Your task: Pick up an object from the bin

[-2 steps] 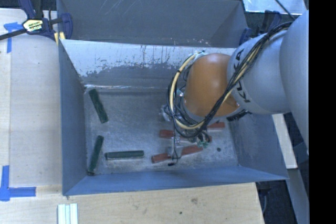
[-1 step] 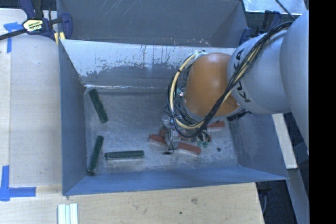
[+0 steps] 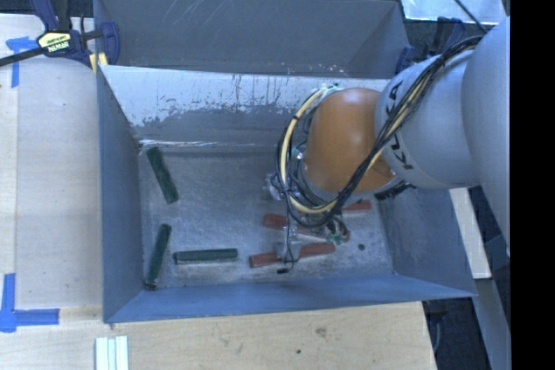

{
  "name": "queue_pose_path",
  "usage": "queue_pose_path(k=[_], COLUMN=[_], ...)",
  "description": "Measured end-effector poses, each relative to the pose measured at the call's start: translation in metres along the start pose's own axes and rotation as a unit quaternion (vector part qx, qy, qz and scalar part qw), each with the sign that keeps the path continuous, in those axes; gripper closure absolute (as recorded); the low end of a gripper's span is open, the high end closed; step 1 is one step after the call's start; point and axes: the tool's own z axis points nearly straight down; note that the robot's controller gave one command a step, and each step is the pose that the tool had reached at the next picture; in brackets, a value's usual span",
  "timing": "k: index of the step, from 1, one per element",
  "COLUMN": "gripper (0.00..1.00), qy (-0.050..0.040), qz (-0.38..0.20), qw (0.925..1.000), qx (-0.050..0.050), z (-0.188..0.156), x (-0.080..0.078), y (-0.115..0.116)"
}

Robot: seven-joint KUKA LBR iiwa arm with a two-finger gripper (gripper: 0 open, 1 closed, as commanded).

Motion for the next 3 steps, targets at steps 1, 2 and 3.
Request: queue_pose_path(k=[1,2,3], gripper=[1.0,1.0,1.0], qy=[-0.0009,-0.0009,0.0015], qz=[0.0,0.0,-0.009], qw=[1.0,1.0,1.0], qx=[0.0,0.0,-0.001], z=[-0.0009,-0.0009,-0.0003], x=[-0.0005,-0.0005,-0.0045], y=[0.0001,0.0,-0.0025])
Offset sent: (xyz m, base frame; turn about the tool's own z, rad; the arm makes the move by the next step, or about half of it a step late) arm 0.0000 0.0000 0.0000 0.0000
